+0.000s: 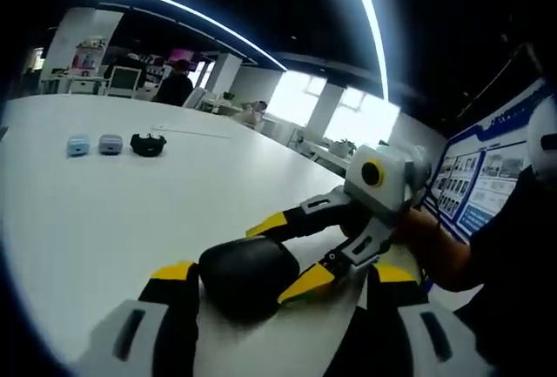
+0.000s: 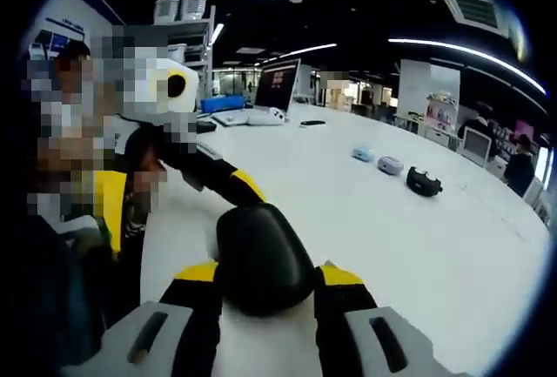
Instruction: Pick up the earbuds from the table and place the earbuds into the earbud case
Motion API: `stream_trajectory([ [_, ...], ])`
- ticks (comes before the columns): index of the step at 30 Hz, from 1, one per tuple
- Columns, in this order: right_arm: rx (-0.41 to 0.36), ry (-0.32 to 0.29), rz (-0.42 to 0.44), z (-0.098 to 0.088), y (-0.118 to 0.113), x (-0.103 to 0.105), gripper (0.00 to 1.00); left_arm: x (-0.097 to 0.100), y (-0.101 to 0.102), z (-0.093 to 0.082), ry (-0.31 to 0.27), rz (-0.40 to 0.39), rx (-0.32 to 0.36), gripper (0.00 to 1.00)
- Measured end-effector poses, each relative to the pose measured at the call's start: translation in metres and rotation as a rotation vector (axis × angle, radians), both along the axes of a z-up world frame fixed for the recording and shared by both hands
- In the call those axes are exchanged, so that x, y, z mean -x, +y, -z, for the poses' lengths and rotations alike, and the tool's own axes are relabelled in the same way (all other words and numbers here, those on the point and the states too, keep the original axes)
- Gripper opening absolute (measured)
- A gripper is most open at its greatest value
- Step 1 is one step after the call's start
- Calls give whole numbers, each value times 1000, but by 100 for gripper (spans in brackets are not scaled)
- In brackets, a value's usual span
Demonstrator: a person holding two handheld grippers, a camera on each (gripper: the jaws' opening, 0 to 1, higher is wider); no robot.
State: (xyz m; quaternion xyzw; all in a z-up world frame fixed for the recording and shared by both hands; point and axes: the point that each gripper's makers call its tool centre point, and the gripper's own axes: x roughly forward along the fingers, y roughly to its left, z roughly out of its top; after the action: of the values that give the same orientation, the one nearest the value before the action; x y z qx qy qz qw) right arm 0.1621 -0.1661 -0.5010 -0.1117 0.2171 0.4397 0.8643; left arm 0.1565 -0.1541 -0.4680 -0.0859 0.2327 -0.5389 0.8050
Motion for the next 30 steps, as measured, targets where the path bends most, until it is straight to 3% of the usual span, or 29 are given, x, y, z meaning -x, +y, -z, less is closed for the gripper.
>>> stream_trajectory([
  [22, 9, -32, 64, -16, -55, -36, 38, -40, -56, -10, 0, 71, 19, 82],
  [30, 34, -44, 61, -25, -71, -69, 38, -75, -72, -16, 12, 56, 33, 82],
])
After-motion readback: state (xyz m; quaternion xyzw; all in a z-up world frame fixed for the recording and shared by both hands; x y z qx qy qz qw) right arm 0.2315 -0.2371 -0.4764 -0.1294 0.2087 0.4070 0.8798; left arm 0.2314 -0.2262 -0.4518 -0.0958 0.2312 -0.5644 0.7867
